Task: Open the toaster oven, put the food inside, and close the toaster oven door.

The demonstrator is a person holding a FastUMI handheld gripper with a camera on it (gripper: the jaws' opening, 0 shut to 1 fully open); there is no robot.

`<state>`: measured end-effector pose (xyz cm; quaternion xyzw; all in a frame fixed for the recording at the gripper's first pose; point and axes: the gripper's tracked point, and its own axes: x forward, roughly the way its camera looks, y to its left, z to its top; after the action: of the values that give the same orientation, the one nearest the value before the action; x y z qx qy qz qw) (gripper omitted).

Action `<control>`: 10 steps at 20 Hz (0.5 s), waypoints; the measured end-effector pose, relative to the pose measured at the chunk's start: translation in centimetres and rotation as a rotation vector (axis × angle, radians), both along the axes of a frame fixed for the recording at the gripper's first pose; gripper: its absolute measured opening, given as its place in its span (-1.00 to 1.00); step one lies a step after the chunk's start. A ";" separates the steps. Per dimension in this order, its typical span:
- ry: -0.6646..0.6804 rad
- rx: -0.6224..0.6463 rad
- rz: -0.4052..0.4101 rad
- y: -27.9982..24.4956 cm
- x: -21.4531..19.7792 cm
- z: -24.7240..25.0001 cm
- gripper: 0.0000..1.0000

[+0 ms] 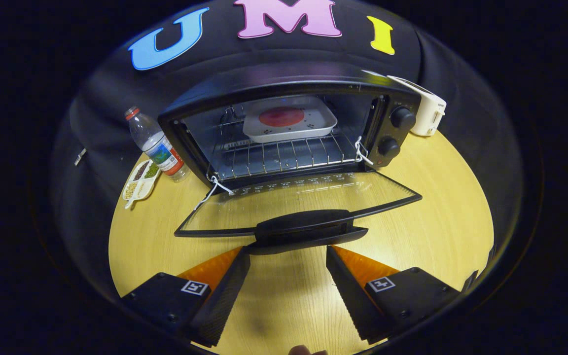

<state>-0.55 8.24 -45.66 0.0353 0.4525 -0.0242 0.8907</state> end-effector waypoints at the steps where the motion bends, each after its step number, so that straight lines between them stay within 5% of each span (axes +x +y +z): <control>1: -0.020 -0.016 0.020 0.1 0.1 0.4 1.00; 10: -0.269 -0.066 0.111 1.0 2.6 10.3 1.00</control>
<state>2.00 9.21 -35.36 -0.0163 0.3294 0.0151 0.9439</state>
